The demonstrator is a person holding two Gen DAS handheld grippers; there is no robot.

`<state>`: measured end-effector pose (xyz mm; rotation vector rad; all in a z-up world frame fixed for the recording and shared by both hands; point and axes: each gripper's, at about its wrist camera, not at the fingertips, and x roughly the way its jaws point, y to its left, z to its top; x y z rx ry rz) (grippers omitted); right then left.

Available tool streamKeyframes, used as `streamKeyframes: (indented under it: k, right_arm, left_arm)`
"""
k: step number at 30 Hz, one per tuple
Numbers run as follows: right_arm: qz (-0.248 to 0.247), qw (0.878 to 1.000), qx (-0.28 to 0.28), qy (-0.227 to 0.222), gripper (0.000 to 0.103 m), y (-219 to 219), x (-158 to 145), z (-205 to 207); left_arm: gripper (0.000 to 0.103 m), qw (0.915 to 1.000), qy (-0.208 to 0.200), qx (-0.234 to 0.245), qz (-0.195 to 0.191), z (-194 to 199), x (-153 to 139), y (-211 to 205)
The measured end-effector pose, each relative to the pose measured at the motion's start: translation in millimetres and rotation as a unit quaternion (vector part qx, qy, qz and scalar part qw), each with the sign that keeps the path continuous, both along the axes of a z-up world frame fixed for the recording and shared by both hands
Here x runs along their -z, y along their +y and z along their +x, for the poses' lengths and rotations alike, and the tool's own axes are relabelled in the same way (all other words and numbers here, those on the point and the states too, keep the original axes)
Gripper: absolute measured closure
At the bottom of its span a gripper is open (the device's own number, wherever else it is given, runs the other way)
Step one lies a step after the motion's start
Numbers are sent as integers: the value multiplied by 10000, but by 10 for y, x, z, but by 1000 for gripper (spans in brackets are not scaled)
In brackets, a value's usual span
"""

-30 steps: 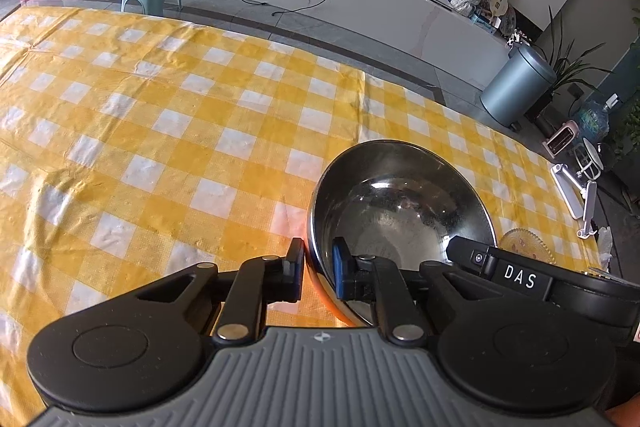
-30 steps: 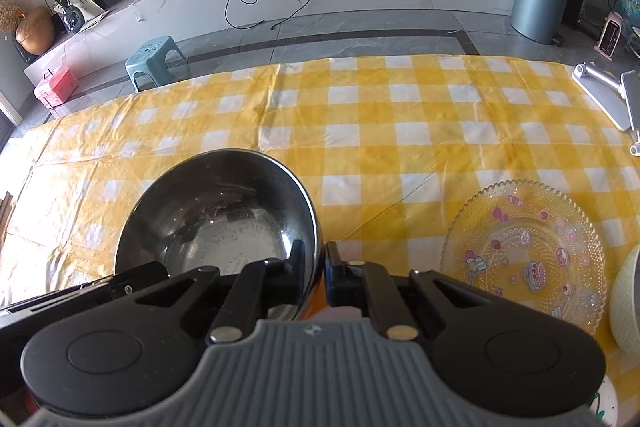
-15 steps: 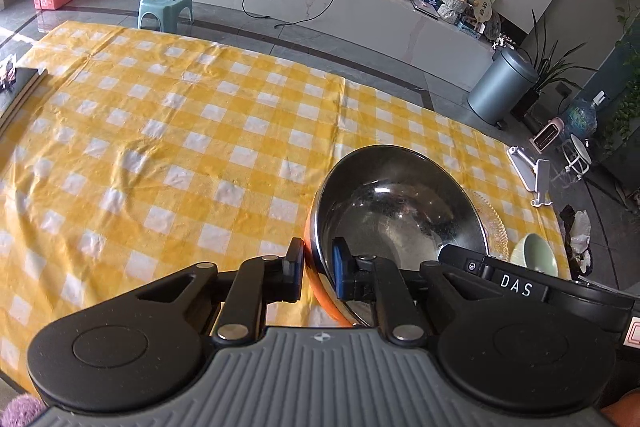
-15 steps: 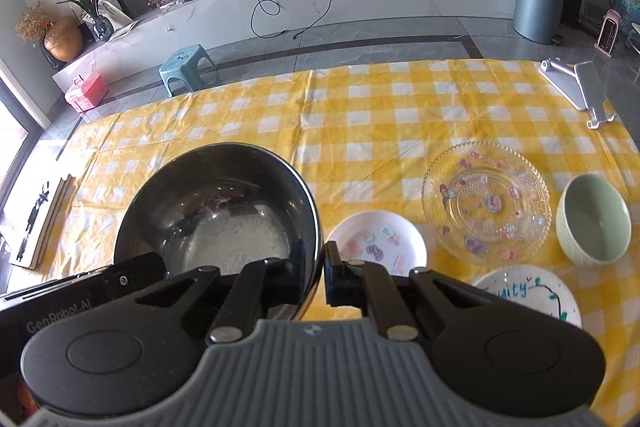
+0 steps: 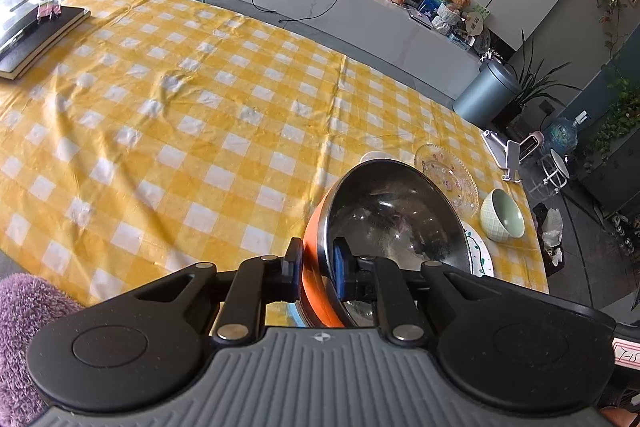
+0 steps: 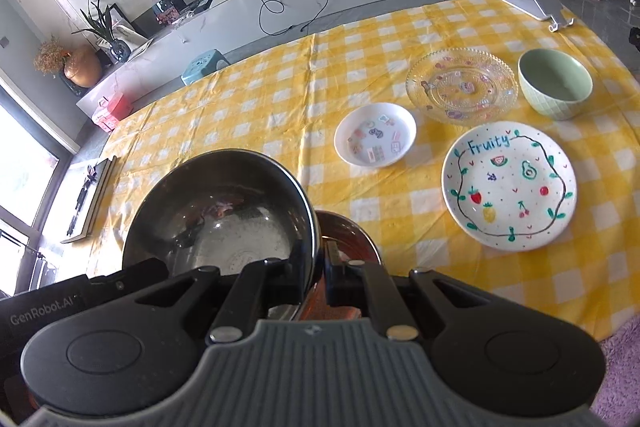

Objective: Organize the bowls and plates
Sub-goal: 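Open both grippers off the stacked bowls and withdraw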

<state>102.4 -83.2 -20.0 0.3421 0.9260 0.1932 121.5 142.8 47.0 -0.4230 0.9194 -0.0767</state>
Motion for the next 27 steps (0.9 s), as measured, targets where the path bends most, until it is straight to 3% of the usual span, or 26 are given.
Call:
streamKeyframes:
  k: [8, 16, 21, 27]
  right_arm:
    - [86, 9991, 408, 20, 96, -188, 155, -54]
    - [-180, 9989, 409, -119, 96, -152, 217, 11]
    - [-131, 9992, 377, -9, 96, -147, 314, 55]
    - [-158, 9990, 412, 10, 96, -136, 370, 75]
  left_arm:
    - [88, 10000, 39, 12, -15, -23, 222, -143]
    - [88, 9997, 174, 8, 154, -14, 348, -219]
    - [88, 9992, 131, -18, 372, -31, 343, -258]
    - [88, 9992, 145, -39, 367, -9, 363, -255]
